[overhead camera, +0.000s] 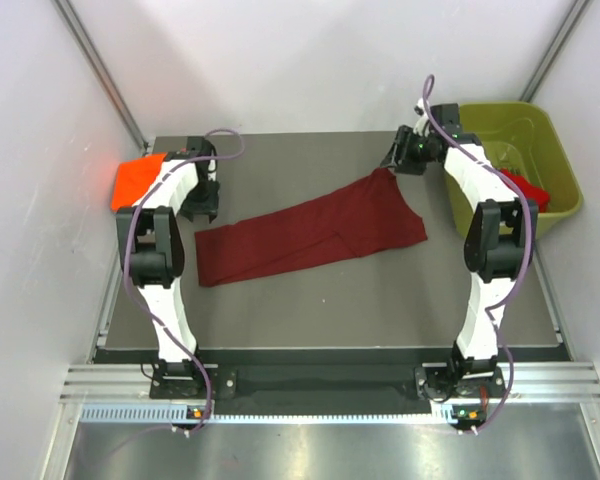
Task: Fold and stack the t-shirts
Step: Fold the tshirt
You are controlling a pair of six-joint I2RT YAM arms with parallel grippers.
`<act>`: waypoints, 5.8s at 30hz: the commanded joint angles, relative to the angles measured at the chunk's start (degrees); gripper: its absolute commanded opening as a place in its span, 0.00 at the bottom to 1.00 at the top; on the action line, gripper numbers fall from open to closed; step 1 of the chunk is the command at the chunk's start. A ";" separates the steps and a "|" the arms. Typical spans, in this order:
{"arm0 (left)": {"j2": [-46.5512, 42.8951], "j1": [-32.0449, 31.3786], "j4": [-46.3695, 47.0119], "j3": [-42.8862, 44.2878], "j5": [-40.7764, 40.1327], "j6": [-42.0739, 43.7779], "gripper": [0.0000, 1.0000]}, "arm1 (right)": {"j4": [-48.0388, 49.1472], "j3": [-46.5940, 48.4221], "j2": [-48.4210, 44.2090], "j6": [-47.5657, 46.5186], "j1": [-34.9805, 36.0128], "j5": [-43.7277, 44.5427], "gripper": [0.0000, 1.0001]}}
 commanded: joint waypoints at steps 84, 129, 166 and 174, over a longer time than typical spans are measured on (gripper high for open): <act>-9.52 -0.20 -4.40 -9.38 8.39 1.08 0.00 | -3.78 -2.57 7.89 3.92 0.41 6.05 0.48; -18.66 -14.35 -7.13 -26.34 22.36 -0.58 0.00 | 2.30 32.16 27.06 1.02 3.32 19.76 0.46; -19.27 -10.84 -6.77 -22.21 30.54 -6.21 0.00 | 10.82 -28.41 1.30 31.70 37.68 -6.34 0.45; -19.01 -9.60 -5.98 -21.43 31.94 -7.27 0.00 | 7.37 -33.06 -0.99 29.23 38.03 -2.38 0.41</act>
